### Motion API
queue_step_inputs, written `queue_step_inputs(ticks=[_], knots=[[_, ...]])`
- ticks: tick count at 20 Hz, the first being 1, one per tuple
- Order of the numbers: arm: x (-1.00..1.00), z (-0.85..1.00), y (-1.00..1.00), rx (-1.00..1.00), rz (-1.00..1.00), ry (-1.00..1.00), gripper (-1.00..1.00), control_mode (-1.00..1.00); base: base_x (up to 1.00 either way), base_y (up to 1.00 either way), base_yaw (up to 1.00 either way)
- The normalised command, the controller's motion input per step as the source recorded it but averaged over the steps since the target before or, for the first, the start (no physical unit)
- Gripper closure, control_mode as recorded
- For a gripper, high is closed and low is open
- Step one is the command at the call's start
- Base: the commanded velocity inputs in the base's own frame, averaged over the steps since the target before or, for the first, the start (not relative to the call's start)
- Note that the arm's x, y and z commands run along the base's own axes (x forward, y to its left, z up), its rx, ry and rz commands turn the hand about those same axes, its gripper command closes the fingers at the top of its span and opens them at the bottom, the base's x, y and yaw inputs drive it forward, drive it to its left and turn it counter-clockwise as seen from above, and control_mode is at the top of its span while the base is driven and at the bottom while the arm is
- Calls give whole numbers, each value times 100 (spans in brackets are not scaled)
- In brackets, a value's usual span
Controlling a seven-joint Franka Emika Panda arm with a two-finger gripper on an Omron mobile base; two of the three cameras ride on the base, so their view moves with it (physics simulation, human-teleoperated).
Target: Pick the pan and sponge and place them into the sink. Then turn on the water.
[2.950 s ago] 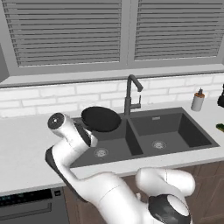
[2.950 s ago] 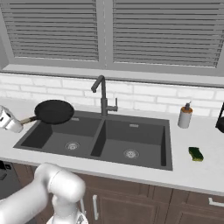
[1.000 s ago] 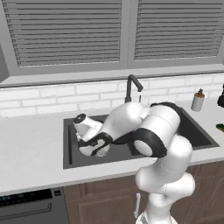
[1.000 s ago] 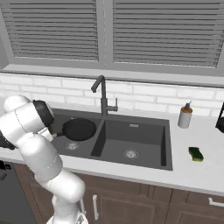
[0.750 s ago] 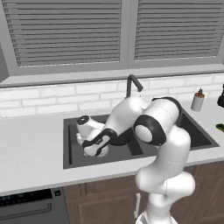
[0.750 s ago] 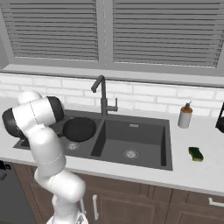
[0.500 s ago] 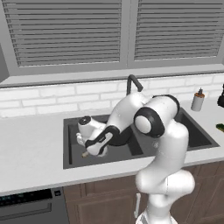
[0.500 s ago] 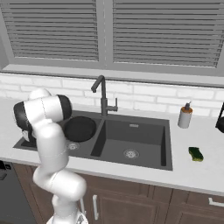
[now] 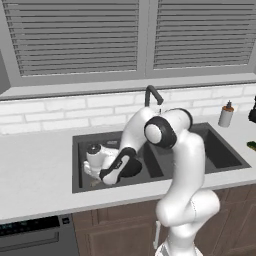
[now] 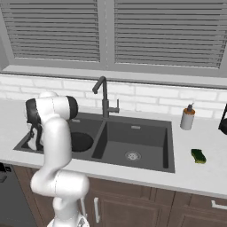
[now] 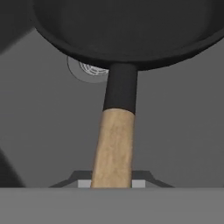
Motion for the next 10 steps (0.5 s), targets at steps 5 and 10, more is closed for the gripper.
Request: queue_step_inputs(ticks=[5, 10], knots=[[17, -72, -10, 0, -11, 0, 100, -100, 0, 0, 0], [42, -36, -30, 0, -11, -5, 100, -100, 0, 0, 0]])
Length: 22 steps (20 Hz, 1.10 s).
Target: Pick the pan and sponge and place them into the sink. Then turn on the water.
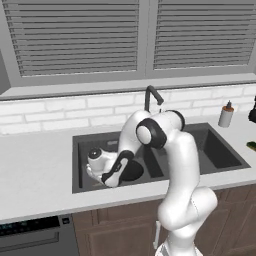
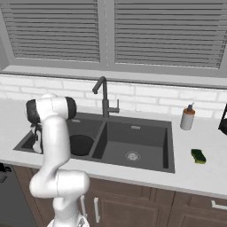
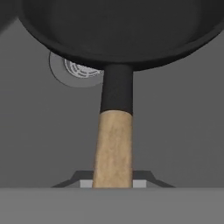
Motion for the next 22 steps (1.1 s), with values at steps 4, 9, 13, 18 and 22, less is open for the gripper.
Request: queue_step_inputs(ticks=[4, 9, 13, 18, 22], knots=[[36, 4, -15, 0, -6, -30, -100, -100, 0, 0, 0], [28, 28, -18, 0, -5, -31, -100, -100, 0, 0, 0], [8, 31, -36, 1, -8, -22, -100, -100, 0, 0, 0], [-16, 82, -45, 13, -3, -40, -100, -100, 0, 0, 0], [-39, 100, -31, 15, -1, -39, -100, -100, 0, 0, 0]])
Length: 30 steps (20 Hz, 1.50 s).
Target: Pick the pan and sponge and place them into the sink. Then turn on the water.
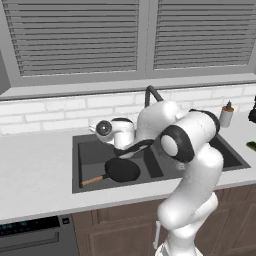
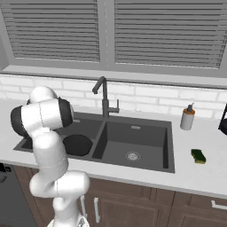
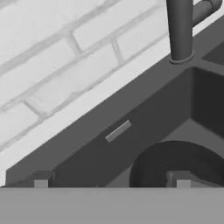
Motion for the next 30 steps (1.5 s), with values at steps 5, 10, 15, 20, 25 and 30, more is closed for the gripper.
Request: queue_step_inputs(ticks=[5, 10, 15, 20, 25, 30], knots=[[-69, 93, -21, 22, -5, -8, -100, -100, 0, 0, 0], [-82, 99, -16, 23, -1, 0, -100, -100, 0, 0, 0], [-79, 100, -13, 23, 0, 0, -100, -100, 0, 0, 0], [-56, 100, -3, 14, 0, 0, -100, -100, 0, 0, 0], [-68, 100, -6, 15, 0, 0, -100, -100, 0, 0, 0], [-85, 79, -44, 12, -7, 11, -100, -100, 0, 0, 0]])
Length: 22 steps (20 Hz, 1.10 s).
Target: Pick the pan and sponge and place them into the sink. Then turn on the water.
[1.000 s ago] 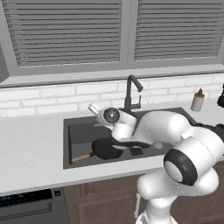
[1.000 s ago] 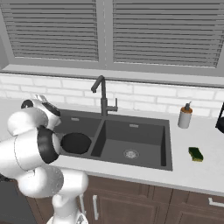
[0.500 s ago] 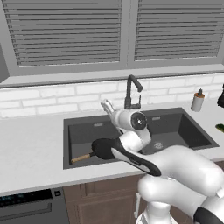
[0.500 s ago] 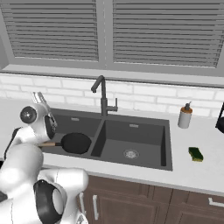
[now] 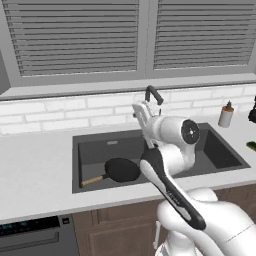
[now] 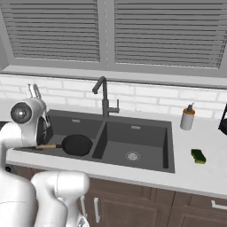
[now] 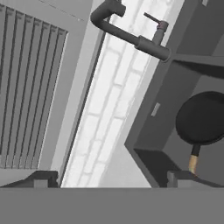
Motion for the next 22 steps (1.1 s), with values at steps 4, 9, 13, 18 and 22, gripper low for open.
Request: queue_step_inputs(ticks=[4, 9, 13, 18, 22], knots=[[-57, 8, -84, 1, -21, 38, -100, -100, 0, 0, 0], [-20, 0, -100, 0, -34, 55, -100, -100, 0, 0, 0], [-7, -4, -100, 0, -49, 28, -100, -100, 0, 0, 0], [0, -19, -100, 0, -44, 7, -100, -100, 0, 0, 0], [0, -23, -100, 0, -41, 4, -100, -100, 0, 0, 0]])
